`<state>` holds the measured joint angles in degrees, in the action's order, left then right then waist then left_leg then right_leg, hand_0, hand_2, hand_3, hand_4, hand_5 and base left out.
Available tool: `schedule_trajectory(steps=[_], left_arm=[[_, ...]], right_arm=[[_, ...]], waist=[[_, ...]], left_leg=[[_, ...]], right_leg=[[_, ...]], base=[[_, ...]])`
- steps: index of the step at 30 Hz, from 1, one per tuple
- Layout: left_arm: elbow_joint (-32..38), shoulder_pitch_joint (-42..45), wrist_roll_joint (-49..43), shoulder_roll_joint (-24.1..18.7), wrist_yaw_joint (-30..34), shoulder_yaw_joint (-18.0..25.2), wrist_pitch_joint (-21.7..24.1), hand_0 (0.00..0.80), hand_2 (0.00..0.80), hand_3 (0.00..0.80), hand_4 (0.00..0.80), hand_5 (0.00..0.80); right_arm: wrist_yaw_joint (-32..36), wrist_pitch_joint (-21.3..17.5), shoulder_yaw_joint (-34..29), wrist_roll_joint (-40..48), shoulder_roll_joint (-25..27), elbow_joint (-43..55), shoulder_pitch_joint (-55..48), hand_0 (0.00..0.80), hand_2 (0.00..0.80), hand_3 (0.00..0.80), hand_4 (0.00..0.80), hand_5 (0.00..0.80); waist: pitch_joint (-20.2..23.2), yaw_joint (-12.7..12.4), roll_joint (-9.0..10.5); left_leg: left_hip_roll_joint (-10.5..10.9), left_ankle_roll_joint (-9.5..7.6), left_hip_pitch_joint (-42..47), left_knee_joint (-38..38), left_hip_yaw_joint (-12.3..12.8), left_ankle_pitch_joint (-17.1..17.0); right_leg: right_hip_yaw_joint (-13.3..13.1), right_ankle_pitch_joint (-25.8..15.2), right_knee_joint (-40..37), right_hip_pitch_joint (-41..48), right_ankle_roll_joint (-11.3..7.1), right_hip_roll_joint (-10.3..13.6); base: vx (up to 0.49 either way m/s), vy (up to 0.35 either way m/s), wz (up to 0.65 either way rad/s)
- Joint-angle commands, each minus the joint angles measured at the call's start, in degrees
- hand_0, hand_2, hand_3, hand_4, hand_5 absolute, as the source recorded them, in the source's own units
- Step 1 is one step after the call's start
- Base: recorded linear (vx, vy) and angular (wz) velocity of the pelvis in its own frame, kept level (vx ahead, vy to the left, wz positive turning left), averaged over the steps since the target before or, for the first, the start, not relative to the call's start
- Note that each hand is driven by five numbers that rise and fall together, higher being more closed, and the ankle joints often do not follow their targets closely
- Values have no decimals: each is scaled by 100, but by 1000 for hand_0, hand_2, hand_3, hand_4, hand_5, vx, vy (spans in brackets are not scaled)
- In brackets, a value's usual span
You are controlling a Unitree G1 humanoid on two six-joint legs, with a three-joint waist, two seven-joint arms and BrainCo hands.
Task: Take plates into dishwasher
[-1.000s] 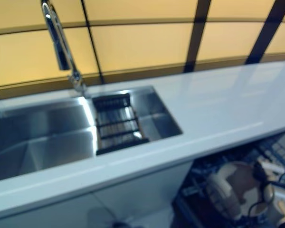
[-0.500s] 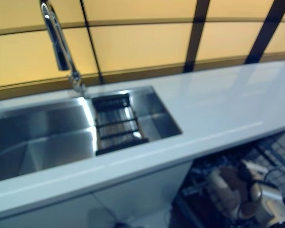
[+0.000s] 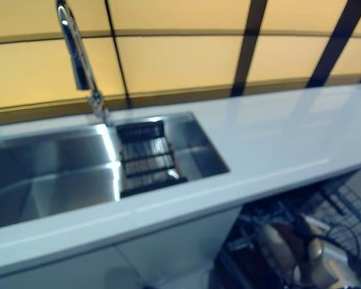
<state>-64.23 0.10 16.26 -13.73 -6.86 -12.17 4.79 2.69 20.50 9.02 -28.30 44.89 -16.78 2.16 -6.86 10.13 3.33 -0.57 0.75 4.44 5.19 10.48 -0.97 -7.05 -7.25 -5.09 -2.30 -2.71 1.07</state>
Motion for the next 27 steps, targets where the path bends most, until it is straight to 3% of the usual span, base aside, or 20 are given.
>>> schedule_trajectory(steps=[1,3,4,12,27], left_arm=[[-176,-210,-414,-152,-97,166,207,0,0,0,0,0],[-179,-216,-412,-150,-100,167,211,0,0,0,0,0],[-180,-207,-418,-153,-101,158,217,0,0,0,0,0],[-221,-193,-416,-171,-84,228,287,0,0,0,0,0],[-311,-149,-425,-178,-110,344,340,0,0,0,0,0]], right_arm=[[371,-153,462,850,-521,121,241,794,794,794,794,794],[235,-131,468,920,-552,132,248,546,546,546,546,546],[84,-91,414,1072,-577,150,245,0,0,0,0,0],[-432,-86,-22,1310,-480,373,173,0,0,0,0,0],[-513,70,-1001,1460,178,842,80,0,0,0,0,0]], waist=[[-24,-184,87],[-28,-186,84],[-22,-187,79],[0,-157,93],[28,-50,211]], left_leg=[[156,-243,-37,-41,-441,302],[160,-242,-39,-40,-445,297],[166,-244,-38,-40,-456,299],[169,-262,-35,-29,-469,307],[130,-279,26,-26,-389,326]], right_leg=[[123,-114,173,-124,-567,196],[121,-117,171,-124,-565,196],[121,-115,172,-126,-561,194],[55,-109,162,-127,-561,162],[-68,-104,169,-94,-540,65]], base=[[0,0,0],[0,0,0],[0,0,0],[0,0,0],[0,0,0]])
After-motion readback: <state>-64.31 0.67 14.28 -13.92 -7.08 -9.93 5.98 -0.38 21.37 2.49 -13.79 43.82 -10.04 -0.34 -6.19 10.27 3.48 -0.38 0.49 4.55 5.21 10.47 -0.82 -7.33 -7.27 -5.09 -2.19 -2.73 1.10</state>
